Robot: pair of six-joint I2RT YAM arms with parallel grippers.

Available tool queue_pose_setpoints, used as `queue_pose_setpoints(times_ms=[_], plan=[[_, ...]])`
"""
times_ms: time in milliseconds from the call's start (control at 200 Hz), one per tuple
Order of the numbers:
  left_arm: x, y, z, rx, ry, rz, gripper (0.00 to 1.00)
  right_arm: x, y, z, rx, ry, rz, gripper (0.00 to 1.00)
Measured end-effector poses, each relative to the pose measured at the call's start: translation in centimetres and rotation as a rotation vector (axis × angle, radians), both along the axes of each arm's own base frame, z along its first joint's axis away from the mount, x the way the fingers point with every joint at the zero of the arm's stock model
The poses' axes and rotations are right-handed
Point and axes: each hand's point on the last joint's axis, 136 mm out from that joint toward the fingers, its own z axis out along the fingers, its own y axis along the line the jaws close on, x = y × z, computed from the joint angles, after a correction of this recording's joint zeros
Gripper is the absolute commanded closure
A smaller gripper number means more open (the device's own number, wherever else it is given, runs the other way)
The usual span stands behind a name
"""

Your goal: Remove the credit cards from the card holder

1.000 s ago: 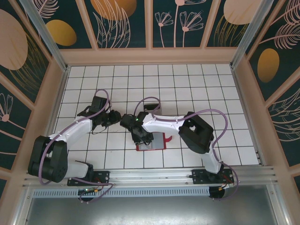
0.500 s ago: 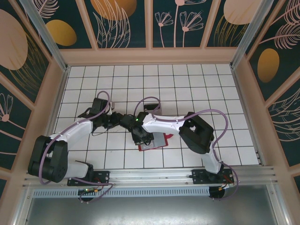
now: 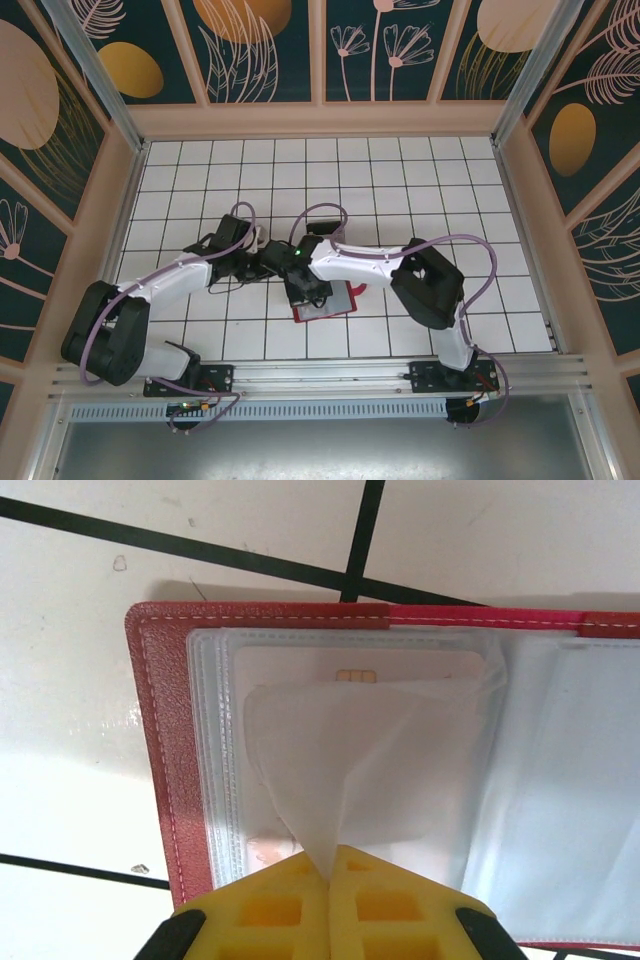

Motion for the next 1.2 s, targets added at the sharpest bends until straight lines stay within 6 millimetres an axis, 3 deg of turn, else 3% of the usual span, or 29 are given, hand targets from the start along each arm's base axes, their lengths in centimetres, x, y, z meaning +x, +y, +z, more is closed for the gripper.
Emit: queue_pose_setpoints(times_ms=[375, 615, 821, 936, 1196], plan=[[-4.1, -0.5, -2.0, -0.024, 0.078, -0.008, 0.73, 0.0, 1.0, 2.2, 0.201, 0.039, -0.062, 0.92], [-4.5, -2.1, -1.6, -0.055, 0.068, -0.037, 0.75, -0.6, 1.3, 1.6, 0.252, 0.073, -0.089, 0.90], [-5.5, -2.6, -3.3, -0.028, 0.122, -0.064, 0.76, -0.6, 1.1, 2.0, 0.279, 0.071, -0.106, 0.83], [-5.9, -3.0, -3.7, -0.016, 0.139, -0.083, 0.76, -0.6, 0.8, 2.4, 0.287, 0.068, -0.123, 0.80], [-4.9, -4.8, -2.7, -0.027, 0.114, -0.116, 0.76, -0.2, -0.5, 4.5, 0.313, 0.034, -0.141, 0.75]])
